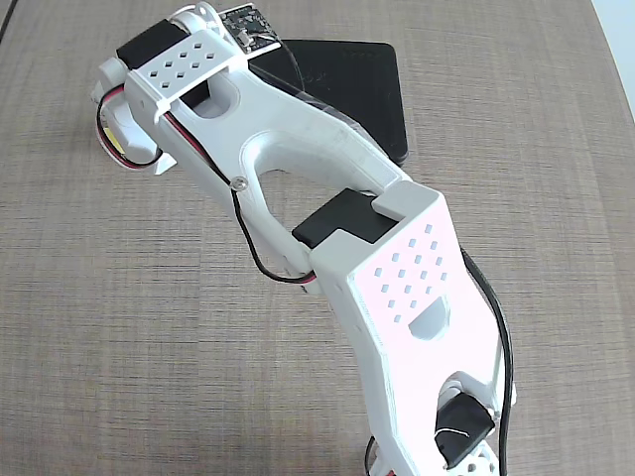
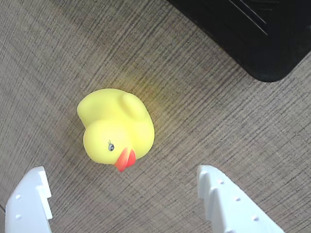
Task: Grasp a duck and put it on the black surface.
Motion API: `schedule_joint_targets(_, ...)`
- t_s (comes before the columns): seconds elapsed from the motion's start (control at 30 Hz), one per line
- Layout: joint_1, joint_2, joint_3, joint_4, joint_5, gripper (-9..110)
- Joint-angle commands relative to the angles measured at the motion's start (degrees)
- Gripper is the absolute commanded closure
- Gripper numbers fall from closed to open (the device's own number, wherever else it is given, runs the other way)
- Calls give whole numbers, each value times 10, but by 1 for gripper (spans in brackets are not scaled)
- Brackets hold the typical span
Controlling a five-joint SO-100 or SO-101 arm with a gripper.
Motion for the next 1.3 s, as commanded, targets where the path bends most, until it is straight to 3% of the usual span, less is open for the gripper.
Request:
schedule_joint_targets(0.0, 3, 0, -40, -4, 3, 71)
schedule_joint_targets(0.87, 2, -110, -149, -4, 3, 71)
schedule_joint_targets(1.27, 6, -107, -149, -4, 3, 95)
